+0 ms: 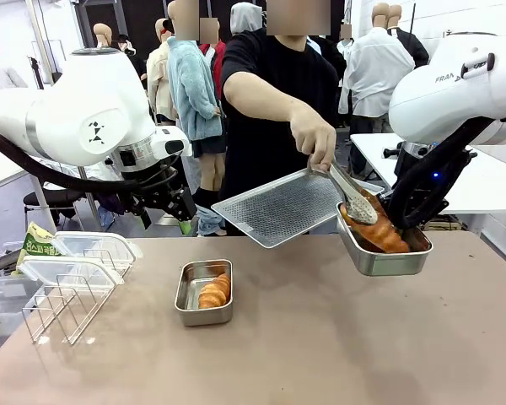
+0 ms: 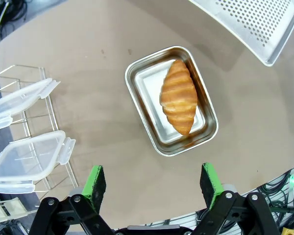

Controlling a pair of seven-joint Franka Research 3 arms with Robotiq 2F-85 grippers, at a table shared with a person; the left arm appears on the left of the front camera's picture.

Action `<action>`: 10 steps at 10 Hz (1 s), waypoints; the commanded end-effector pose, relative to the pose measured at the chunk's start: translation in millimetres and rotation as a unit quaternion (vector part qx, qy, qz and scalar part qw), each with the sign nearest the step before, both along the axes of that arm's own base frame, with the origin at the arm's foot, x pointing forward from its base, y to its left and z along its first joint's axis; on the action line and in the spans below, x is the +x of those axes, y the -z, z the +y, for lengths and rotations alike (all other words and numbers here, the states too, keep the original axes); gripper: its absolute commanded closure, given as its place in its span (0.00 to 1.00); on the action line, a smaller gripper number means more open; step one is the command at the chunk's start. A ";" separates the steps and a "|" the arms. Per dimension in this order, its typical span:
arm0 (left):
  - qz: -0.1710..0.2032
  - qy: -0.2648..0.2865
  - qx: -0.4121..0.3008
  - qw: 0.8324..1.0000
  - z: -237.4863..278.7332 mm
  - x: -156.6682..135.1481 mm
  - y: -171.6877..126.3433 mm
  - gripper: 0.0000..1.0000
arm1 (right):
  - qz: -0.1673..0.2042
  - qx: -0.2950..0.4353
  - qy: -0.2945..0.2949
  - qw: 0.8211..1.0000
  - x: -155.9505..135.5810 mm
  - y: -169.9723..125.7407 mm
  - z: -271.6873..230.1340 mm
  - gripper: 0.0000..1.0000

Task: Place the bread in airtight containers.
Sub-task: Once an object is inside an Airtight Container , place the container in the center of the table.

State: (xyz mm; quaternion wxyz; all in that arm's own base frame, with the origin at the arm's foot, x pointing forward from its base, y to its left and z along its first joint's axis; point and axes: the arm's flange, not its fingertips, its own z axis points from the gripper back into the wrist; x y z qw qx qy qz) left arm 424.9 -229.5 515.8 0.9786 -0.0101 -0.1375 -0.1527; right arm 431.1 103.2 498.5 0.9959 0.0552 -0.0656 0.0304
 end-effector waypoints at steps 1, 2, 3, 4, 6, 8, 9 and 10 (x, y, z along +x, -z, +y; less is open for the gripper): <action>-0.001 -0.001 -0.001 1.000 0.4 1.7 -1.4 0.00 | -0.003 0.000 -0.002 1.000 -1.2 -1.4 1.0 1.00; -0.001 -0.001 -0.001 1.000 0.4 1.7 -1.4 0.00 | -0.003 0.000 -0.002 1.000 -1.2 -1.4 1.0 1.00; -0.001 -0.001 -0.001 1.000 0.4 1.7 -1.4 0.00 | -0.003 0.000 -0.002 1.000 -1.2 -1.4 1.0 1.00; -0.001 -0.001 -0.001 1.000 0.4 1.7 -1.4 0.00 | -0.003 0.000 -0.002 1.000 -1.2 -1.4 1.0 1.00; -0.001 -0.001 -0.001 1.000 0.4 1.7 -1.4 0.00 | -0.003 0.000 -0.002 1.000 -1.2 -1.4 1.0 1.00; -0.001 -0.001 -0.001 1.000 0.4 1.7 -1.4 0.00 | -0.003 0.000 -0.002 1.000 -1.2 -1.4 1.0 1.00; -0.001 -0.001 -0.001 1.000 0.4 1.7 -1.4 0.00 | -0.003 0.000 -0.002 1.000 -1.2 -1.4 1.0 1.00; -0.001 -0.001 -0.001 1.000 0.4 1.7 -1.4 0.00 | -0.003 0.000 -0.002 1.000 -1.2 -1.4 1.0 1.00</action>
